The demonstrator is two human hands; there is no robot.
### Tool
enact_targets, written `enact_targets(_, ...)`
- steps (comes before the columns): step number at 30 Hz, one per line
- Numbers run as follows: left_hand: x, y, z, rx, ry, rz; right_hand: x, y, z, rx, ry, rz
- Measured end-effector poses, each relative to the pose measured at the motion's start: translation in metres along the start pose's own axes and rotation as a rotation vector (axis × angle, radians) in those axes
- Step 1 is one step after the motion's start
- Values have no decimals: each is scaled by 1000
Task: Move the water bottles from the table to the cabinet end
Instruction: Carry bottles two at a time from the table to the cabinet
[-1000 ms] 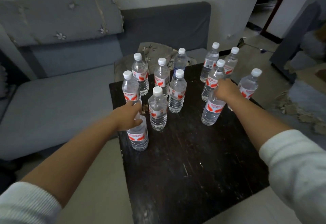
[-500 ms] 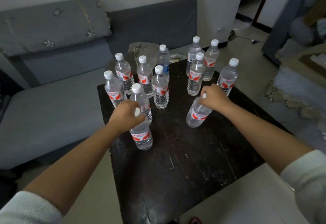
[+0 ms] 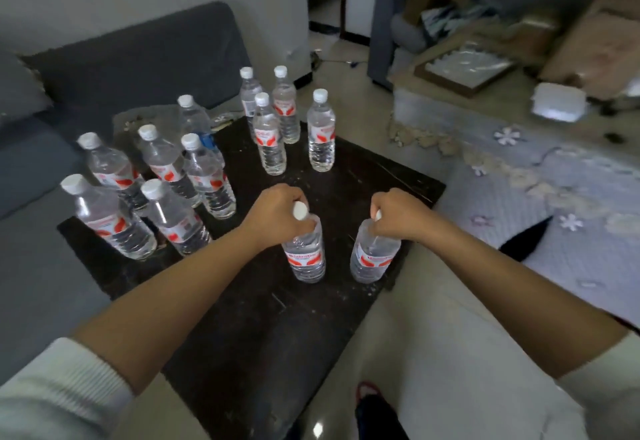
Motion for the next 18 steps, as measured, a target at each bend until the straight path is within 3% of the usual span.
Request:
enact_targets(10, -90, -72, -45, 358, -456, -8, -46, -67, -172, -224, -477, 267)
enact_targets(18, -191, -156, -138, 625, -826, 32, -74, -146, -334, -318, -847, 441)
Point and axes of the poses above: each hand's wrist, its own z-axis towards the middle knuckle, its own y-axis out of the back of the hand, x = y × z, the point moved 2 cm from there along z, towards the middle knuckle, and after that the axes turned 9 degrees about x, right-handed, at the moved point
